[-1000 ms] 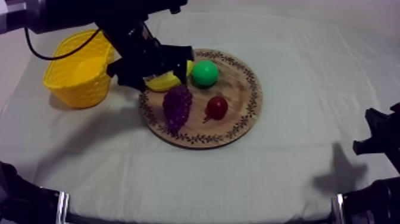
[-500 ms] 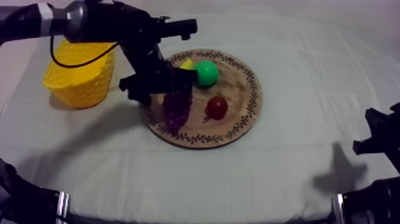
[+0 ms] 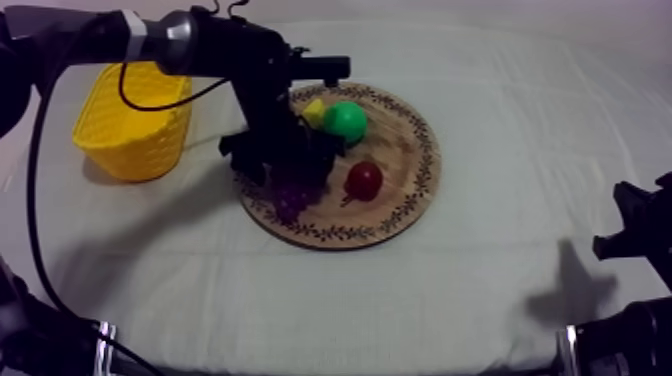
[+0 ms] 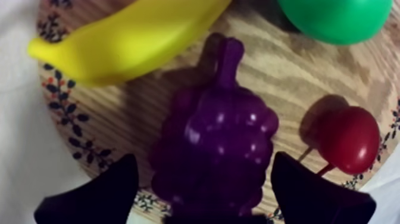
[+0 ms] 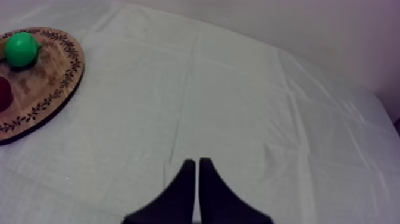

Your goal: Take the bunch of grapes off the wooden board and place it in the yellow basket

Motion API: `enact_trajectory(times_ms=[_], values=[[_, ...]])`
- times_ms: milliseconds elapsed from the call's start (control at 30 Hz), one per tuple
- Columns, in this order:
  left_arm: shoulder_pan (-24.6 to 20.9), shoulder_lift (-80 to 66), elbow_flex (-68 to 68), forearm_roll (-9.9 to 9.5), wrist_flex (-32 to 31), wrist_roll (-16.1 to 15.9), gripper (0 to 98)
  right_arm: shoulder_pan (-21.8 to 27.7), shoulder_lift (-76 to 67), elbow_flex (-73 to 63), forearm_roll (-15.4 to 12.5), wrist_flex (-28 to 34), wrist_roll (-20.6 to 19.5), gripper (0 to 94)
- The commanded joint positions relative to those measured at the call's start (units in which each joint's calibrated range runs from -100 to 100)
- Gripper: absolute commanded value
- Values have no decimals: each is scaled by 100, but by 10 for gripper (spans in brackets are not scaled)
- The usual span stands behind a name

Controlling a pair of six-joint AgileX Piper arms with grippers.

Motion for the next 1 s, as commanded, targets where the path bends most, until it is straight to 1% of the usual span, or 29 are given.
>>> enact_trajectory(times_ms=[0,467,633,767,900,967], values=[[10,85,-158,2,94,-10,824,0,0,-4,-2,2,2,3],[14,304,-496,-8,335,-38,805,0,0,-4,-2,2,2,3],[35,362,-547,-13,398,-31,773,0,0,-4,-2,2,2,3],[34,405,-533,-13,419,-15,693,0,0,-4,-2,2,2,3],[25,438,-520,-11,439,1,554,0,0,-4,-2,2,2,3],[22,453,-518,-12,451,14,502,0,0,-4,-2,2,2,3]])
